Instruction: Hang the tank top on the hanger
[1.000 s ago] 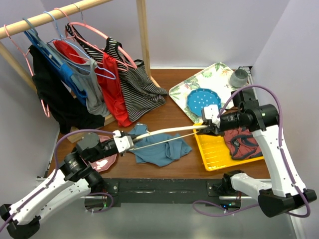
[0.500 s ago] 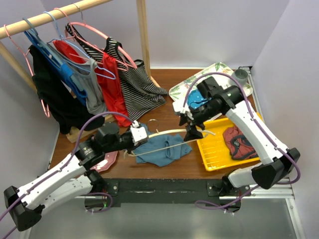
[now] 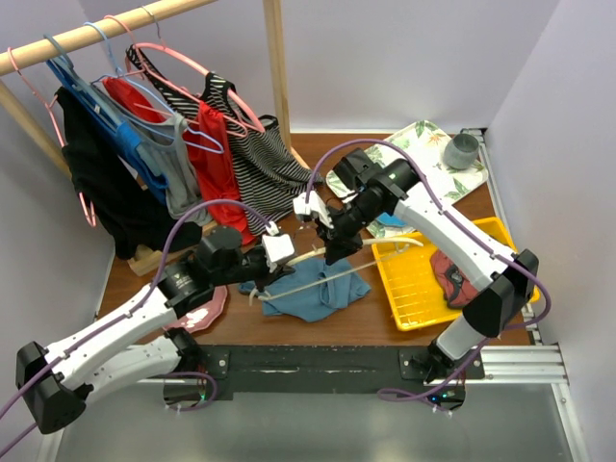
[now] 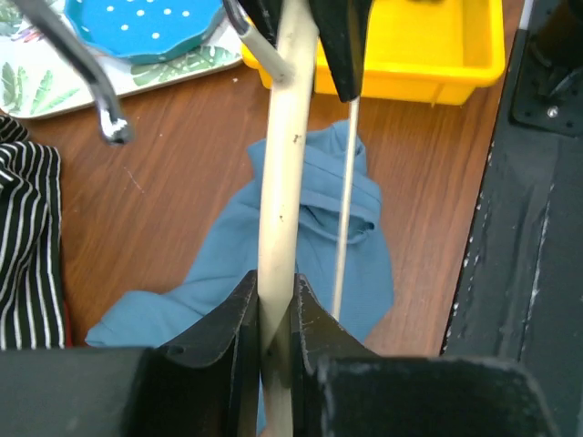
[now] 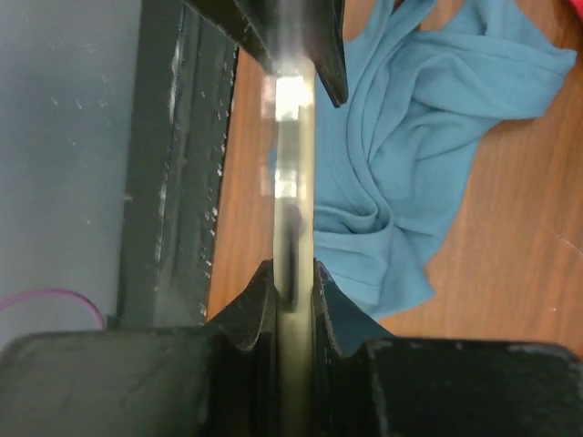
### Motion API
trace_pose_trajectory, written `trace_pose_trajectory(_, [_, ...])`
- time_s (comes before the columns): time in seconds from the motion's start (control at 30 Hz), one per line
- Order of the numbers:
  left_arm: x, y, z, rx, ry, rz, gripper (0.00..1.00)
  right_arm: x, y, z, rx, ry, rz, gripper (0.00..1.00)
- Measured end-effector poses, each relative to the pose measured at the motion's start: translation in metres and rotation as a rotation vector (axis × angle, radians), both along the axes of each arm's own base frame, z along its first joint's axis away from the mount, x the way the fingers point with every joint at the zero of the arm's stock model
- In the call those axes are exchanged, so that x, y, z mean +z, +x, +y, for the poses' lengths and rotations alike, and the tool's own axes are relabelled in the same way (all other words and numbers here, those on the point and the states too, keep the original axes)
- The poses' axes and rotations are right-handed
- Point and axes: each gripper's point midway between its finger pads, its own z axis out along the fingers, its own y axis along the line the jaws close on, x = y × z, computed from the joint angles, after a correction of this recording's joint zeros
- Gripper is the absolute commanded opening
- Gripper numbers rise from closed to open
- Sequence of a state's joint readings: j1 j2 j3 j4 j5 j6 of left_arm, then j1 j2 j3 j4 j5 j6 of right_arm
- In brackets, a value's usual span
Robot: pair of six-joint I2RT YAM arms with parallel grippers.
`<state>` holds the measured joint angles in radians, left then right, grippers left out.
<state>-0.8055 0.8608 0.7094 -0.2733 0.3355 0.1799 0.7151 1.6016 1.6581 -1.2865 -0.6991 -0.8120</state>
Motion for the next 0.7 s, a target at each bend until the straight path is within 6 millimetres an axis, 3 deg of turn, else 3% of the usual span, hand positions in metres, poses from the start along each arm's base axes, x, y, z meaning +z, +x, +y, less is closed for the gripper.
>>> trace_pose_trajectory(0.03, [0.001,0.001,-0.001,0.006,-0.008,0.003,0.0,0.001,0.003,0.001,-0.02,0.0,0.007,0.0])
trace_pose_trajectory(0.07, [0.002,0.002,0.0,0.016,-0.01,0.0,0.07,0.001,0.004,0.002,-0.025,0.004,0.003,0.0])
trace_pose_trajectory(0.13, [0.004,0.004,0.002,0.038,-0.016,-0.001,0.36,0.004,0.004,0.002,-0.028,0.006,-0.003,0.0])
trace_pose_trajectory(0.17, [0.007,0.004,0.003,0.046,-0.023,-0.003,0.62,0.006,0.003,0.002,-0.028,0.011,-0.009,0.0])
trace_pose_trajectory(0.27, [0.025,0.011,0.014,0.157,-0.088,-0.014,0.91,0.01,0.002,-0.004,-0.04,0.027,-0.038,0.0])
trace_pose_trajectory(0.33, [0.038,0.014,0.029,0.268,-0.16,-0.018,0.98,0.014,0.0,-0.016,-0.07,0.045,-0.04,0.0])
trace_pose_trajectory(0.5, [0.049,0.02,0.069,0.541,-0.318,0.033,0.96,0.026,0.02,-0.058,-0.236,0.081,-0.073,0.0])
trace_pose_trajectory(0.6, [0.03,0.024,0.079,0.668,-0.364,0.133,0.93,0.023,0.025,-0.074,-0.309,0.089,-0.072,0.0])
trace_pose_trajectory(0.7, [-0.009,0.029,0.084,0.783,-0.323,0.242,0.86,0.016,0.023,-0.077,-0.329,0.092,-0.043,0.0])
